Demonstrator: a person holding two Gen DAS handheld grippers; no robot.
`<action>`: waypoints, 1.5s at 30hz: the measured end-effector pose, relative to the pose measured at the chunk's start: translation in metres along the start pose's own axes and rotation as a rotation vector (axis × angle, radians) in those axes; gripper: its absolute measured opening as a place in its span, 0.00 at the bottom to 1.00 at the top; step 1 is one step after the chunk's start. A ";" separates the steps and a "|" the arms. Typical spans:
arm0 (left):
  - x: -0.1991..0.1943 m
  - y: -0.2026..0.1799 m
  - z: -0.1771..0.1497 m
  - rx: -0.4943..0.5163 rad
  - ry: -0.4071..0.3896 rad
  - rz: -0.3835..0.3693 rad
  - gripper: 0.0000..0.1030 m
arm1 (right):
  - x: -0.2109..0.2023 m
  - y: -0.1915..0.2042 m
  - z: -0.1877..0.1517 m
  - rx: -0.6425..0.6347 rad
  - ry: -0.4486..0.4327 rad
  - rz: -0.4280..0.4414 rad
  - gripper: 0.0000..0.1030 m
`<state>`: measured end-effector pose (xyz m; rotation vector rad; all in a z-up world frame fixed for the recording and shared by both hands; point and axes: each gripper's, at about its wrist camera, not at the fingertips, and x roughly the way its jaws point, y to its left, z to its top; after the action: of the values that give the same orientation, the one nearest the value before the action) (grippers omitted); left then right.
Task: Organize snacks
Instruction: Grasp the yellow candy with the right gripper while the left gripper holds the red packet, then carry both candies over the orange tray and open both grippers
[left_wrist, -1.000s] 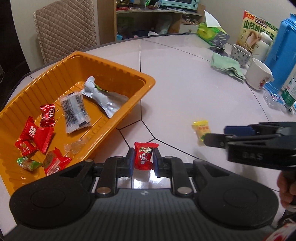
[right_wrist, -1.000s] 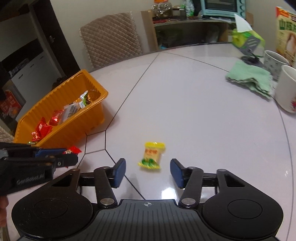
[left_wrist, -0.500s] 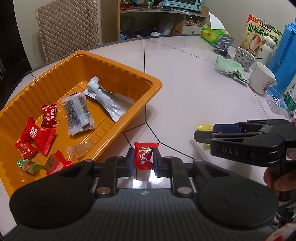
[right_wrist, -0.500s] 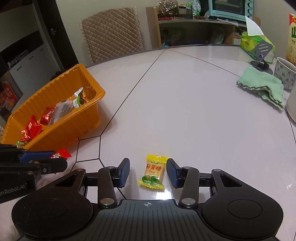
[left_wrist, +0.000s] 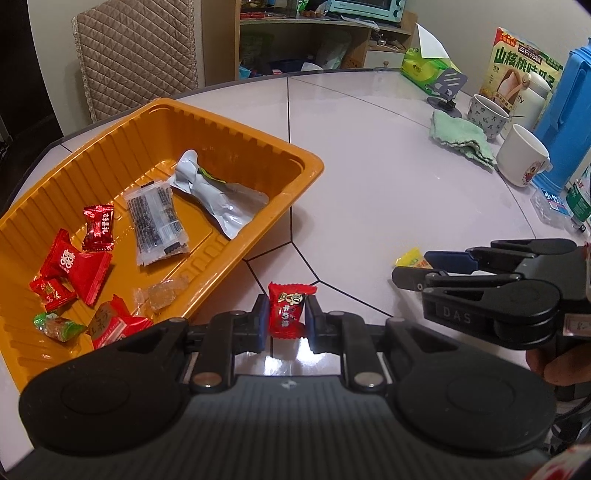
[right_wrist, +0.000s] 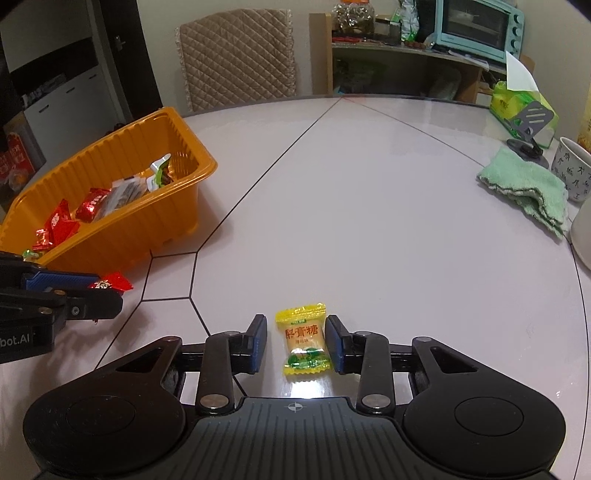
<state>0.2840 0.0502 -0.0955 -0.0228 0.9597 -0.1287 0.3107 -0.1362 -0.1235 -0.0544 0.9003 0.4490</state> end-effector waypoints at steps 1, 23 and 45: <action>0.000 0.000 0.000 0.000 0.001 0.000 0.17 | -0.001 -0.001 -0.001 0.003 0.001 0.003 0.35; -0.003 -0.001 -0.003 -0.002 0.000 -0.003 0.17 | -0.003 -0.002 -0.001 -0.021 0.012 -0.024 0.20; -0.065 0.005 -0.001 -0.031 -0.098 -0.007 0.17 | -0.061 0.024 0.025 -0.004 -0.080 0.154 0.20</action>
<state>0.2475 0.0633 -0.0436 -0.0608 0.8635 -0.1177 0.2868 -0.1302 -0.0579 0.0292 0.8275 0.5922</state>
